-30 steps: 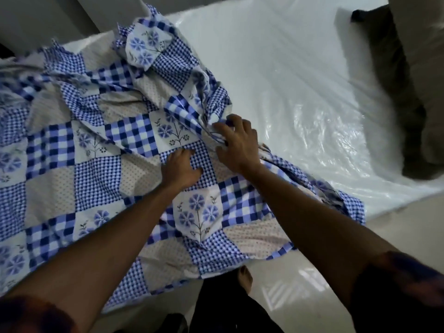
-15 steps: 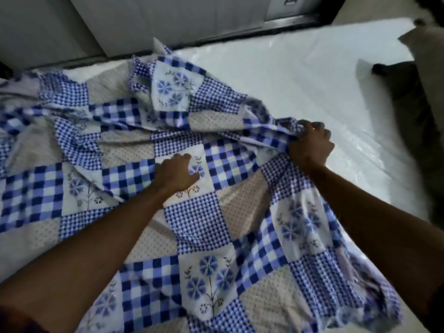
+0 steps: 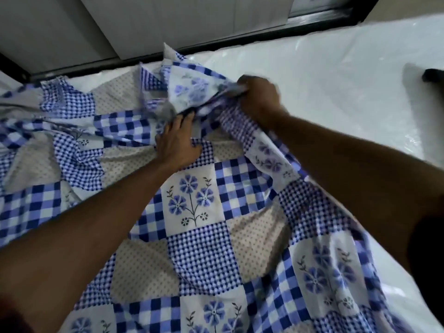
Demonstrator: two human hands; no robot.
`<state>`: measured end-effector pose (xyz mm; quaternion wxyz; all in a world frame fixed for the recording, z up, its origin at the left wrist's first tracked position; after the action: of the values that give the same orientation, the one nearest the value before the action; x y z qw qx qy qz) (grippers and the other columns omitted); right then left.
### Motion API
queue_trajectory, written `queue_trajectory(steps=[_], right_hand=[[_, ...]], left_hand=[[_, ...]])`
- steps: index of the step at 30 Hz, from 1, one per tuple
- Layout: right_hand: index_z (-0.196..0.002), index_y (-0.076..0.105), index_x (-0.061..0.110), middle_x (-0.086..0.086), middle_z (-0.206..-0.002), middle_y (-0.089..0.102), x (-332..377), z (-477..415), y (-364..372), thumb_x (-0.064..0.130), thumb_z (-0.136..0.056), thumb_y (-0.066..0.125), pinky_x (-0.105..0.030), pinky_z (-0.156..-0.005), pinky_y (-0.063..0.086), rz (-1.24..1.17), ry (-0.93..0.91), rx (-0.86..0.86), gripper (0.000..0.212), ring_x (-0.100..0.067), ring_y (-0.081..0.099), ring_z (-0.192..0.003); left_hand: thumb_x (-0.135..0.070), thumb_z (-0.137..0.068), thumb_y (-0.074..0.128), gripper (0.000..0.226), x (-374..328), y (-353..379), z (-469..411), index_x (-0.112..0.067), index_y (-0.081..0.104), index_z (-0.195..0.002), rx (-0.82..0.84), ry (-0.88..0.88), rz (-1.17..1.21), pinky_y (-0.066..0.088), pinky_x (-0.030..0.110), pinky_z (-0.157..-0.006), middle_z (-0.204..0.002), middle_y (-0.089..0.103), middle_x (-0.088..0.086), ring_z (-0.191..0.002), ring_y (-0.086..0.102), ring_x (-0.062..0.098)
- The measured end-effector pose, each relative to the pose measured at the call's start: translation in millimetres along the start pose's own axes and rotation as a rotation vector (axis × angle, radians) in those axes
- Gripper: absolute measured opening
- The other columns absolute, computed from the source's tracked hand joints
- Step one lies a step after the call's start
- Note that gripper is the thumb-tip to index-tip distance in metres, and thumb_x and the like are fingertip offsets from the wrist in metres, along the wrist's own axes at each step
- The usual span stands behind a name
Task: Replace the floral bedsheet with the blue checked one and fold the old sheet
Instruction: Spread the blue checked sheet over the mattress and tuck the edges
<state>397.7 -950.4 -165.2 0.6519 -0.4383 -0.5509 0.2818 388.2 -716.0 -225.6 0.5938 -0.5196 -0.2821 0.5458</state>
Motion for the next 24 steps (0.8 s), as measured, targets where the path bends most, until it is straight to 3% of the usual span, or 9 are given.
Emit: queue_trajectory(steps=[3, 6, 9, 12, 14, 16, 18, 21, 24], right_hand=[[-0.113, 0.071, 0.021, -0.006, -0.113, 0.073, -76, -24, -51, 0.026, -0.084, 0.047, -0.031, -0.086, 0.047, -0.273, 0.386, -0.229, 0.039, -0.029, 0.064, -0.111], [-0.121, 0.067, 0.018, -0.011, -0.123, 0.067, -116, -23, -54, 0.037, -0.084, 0.042, -0.034, -0.091, 0.046, -0.240, 0.485, -0.181, 0.049, -0.034, 0.059, -0.119], [-0.133, 0.057, 0.032, -0.007, -0.137, 0.050, -107, -20, -46, 0.035, -0.079, 0.055, -0.046, -0.096, 0.043, -0.017, 0.370, -0.137, 0.054, -0.034, 0.044, -0.130], [-0.149, 0.039, 0.038, -0.001, -0.153, 0.037, -58, -39, -28, 0.043, -0.065, 0.065, -0.048, -0.101, 0.038, 0.096, 0.047, -0.040, 0.088, -0.032, 0.036, -0.138], [-0.154, 0.028, 0.039, -0.004, -0.154, 0.036, -35, -50, -12, 0.049, -0.066, 0.073, -0.052, -0.103, 0.037, 0.241, -0.057, 0.075, 0.099, -0.034, 0.037, -0.138], [-0.149, 0.038, 0.036, -0.008, -0.146, 0.046, -36, -59, -4, 0.042, -0.076, 0.072, -0.051, -0.103, 0.039, 0.362, -0.059, 0.173, 0.081, -0.036, 0.045, -0.133], [-0.133, 0.058, 0.026, -0.012, -0.133, 0.059, -56, -68, -15, 0.029, -0.083, 0.063, -0.044, -0.099, 0.044, 0.310, 0.030, 0.136, 0.050, -0.037, 0.056, -0.123], [-0.119, 0.068, 0.017, -0.013, -0.122, 0.067, -105, -79, -62, 0.022, -0.082, 0.054, -0.038, -0.093, 0.050, 0.087, 0.251, -0.096, 0.040, -0.037, 0.062, -0.115], [-0.117, 0.068, 0.016, -0.008, -0.120, 0.069, -168, -84, -113, 0.026, -0.087, 0.050, -0.029, -0.090, 0.046, -0.212, 0.519, -0.350, 0.036, -0.027, 0.063, -0.115]], left_hand=[[-0.057, -0.085, 0.067, 0.101, 16, 5, -24, -0.034, 0.000, -0.157, 0.116, -0.102, 0.129, 0.039, 0.062, -0.104, -0.166, 0.006, 0.003, -0.138, 0.035, 0.045], [-0.064, -0.083, 0.065, 0.103, 28, 3, -40, -0.035, 0.000, -0.157, 0.162, -0.160, 0.177, 0.039, 0.061, -0.106, -0.166, 0.006, 0.004, -0.140, 0.034, 0.044], [-0.062, -0.087, 0.062, 0.092, 11, -16, -50, -0.027, 0.015, -0.158, 0.040, -0.096, -0.005, 0.033, 0.060, -0.110, -0.165, 0.013, 0.008, -0.145, 0.024, 0.043], [-0.054, -0.089, 0.063, 0.082, -21, -33, -68, -0.022, 0.027, -0.155, -0.112, 0.067, -0.056, 0.032, 0.057, -0.110, -0.163, 0.020, 0.010, -0.144, 0.024, 0.040], [-0.058, -0.087, 0.061, 0.084, -38, -27, -86, -0.026, 0.026, -0.155, -0.105, 0.147, -0.039, 0.031, 0.059, -0.112, -0.163, 0.020, 0.008, -0.145, 0.023, 0.038], [-0.070, -0.078, 0.056, 0.097, -46, -13, -106, -0.029, 0.017, -0.157, 0.008, 0.105, 0.013, 0.032, 0.060, -0.111, -0.164, 0.020, 0.008, -0.145, 0.027, 0.038], [-0.081, -0.071, 0.052, 0.110, -43, -3, -120, -0.032, 0.005, -0.158, 0.094, -0.022, 0.099, 0.040, 0.057, -0.107, -0.163, 0.023, 0.011, -0.139, 0.039, 0.041], [-0.081, -0.075, 0.057, 0.114, -35, -6, -136, -0.036, -0.011, -0.155, 0.091, -0.090, 0.120, 0.041, 0.055, -0.107, -0.164, 0.019, 0.011, -0.140, 0.037, 0.042], [-0.071, -0.078, 0.064, 0.115, -31, -14, -154, -0.032, -0.011, -0.157, 0.144, -0.124, 0.199, 0.044, 0.051, -0.107, -0.164, 0.020, 0.005, -0.138, 0.043, 0.039]])
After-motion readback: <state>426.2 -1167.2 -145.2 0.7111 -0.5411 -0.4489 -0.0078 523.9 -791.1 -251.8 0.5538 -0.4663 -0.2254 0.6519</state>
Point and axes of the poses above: each hand's wrist, its own z-axis away from the middle knuckle, its own y-axis out of the palm, x = y × z, the point moved 7 cm from there along -z, towards the middle knuckle
